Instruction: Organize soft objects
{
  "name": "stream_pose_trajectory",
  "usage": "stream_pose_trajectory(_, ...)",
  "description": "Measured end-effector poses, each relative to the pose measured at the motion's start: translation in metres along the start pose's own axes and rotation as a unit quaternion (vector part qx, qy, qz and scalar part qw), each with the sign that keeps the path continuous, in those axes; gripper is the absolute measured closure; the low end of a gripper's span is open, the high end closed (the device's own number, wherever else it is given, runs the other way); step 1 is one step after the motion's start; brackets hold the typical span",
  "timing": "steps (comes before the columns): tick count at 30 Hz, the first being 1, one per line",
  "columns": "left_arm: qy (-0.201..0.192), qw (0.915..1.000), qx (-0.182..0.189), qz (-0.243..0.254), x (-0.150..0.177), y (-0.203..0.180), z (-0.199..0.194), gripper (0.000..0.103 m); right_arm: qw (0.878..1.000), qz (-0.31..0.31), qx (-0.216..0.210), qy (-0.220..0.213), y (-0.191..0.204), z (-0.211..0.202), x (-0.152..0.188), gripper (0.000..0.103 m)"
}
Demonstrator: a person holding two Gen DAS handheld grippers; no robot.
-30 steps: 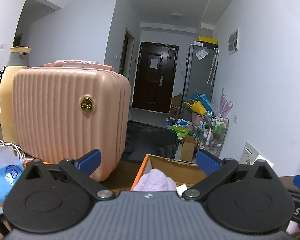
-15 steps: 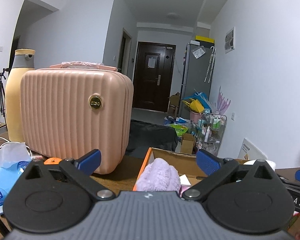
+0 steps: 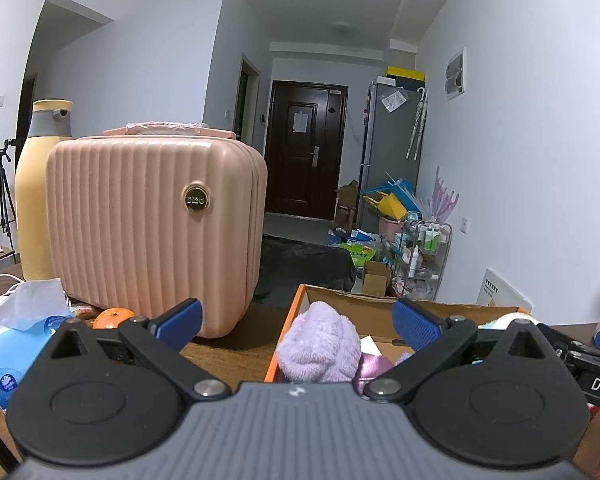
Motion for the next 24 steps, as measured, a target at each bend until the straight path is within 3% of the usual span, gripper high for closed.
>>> stream_pose_trajectory(12, 0.008, 0.9997, 0.010, 0.019, 0.013, 0.006, -0.036, 0.000, 1.000, -0.018, 0.003, -0.005, -0.001, -0.053, 0.014, 0.000)
stream_pose_trajectory(24, 0.011, 0.9979, 0.026, 0.058, 0.045, 0.018, -0.126, 0.000, 0.999, -0.038, 0.007, -0.012, -0.003, -0.158, 0.042, 0.000)
Point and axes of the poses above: each gripper's, at about its wrist camera, not at the fingertips, and z roughly the way its jaws point, y to its left, x to its underside, the point moved 1 cm from there along z, roughly the way its jaws point, and after that the axes turned 10 degrees about -z, right-handed, at the moved point
